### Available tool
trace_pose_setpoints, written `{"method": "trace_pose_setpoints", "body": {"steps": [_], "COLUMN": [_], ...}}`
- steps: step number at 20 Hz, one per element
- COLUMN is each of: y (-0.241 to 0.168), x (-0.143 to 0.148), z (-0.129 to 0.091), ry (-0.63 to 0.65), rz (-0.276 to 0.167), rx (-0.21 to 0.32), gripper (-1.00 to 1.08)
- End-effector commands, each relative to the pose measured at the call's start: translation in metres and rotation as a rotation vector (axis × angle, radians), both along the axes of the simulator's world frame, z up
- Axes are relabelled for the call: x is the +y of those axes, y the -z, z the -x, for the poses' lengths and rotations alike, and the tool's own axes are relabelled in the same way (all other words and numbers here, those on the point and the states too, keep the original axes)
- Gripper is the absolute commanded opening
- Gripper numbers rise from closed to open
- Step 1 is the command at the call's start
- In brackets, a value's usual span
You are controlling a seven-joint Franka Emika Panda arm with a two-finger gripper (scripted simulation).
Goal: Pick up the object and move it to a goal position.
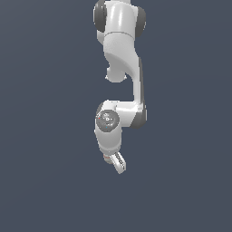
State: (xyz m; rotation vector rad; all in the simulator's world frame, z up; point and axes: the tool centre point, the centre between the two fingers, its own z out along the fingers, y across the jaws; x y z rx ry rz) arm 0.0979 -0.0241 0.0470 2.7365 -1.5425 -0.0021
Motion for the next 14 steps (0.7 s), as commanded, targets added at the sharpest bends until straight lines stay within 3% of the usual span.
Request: {"method": "trace_pose_setpoints", "body": {"steps": [1, 14], "y": [0.0, -0.006], "x": [-0.002, -0.039], "z": [0.001, 0.037], "ry": [0.0, 0.0], "rz": [0.0, 0.0], "rx": [0.0, 0.0], "gripper": [-1.0, -1.0]}}
